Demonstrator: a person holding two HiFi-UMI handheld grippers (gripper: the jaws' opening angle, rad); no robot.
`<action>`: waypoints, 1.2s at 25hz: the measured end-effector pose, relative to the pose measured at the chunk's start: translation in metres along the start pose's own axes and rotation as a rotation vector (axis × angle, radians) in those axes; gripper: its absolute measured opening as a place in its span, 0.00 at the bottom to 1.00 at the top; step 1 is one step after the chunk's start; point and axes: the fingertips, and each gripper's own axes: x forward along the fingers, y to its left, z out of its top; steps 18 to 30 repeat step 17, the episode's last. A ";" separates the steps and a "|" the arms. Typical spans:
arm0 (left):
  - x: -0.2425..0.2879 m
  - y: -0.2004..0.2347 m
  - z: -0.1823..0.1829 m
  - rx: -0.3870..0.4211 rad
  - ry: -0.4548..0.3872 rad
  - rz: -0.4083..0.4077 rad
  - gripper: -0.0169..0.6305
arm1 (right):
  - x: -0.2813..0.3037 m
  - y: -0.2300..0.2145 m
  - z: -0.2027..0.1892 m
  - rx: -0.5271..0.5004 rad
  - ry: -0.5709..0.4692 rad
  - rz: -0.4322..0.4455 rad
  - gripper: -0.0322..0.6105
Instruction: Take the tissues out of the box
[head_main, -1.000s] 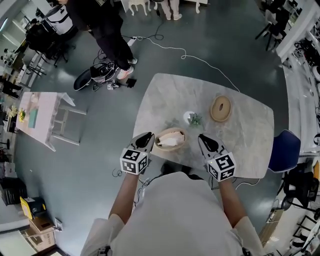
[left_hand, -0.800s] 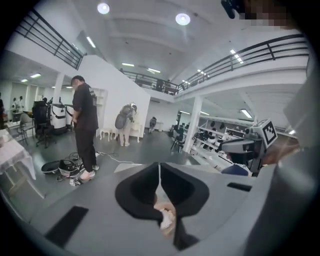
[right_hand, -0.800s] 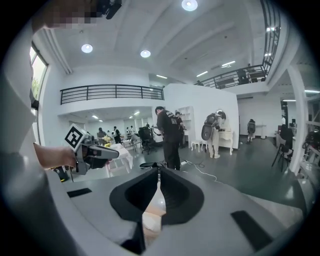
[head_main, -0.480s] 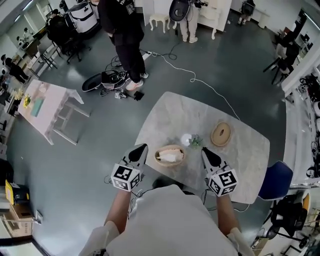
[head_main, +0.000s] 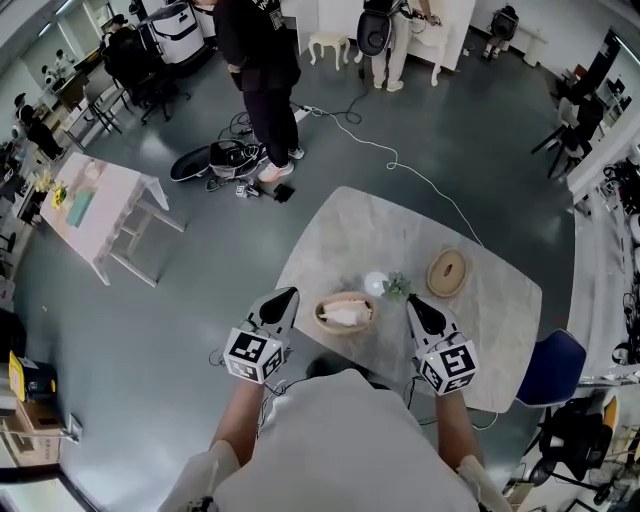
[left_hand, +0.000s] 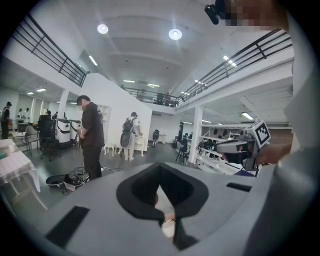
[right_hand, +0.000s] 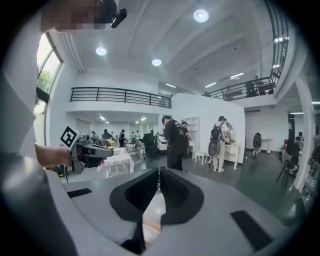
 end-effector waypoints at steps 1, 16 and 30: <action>-0.001 0.000 0.000 0.001 -0.003 0.000 0.04 | -0.001 0.000 0.000 -0.001 -0.002 -0.001 0.11; -0.016 0.002 0.003 0.014 -0.009 0.006 0.04 | -0.010 0.007 0.009 -0.004 -0.034 0.019 0.11; -0.016 0.002 0.002 0.013 -0.008 0.007 0.04 | -0.010 0.007 0.010 -0.007 -0.035 0.021 0.11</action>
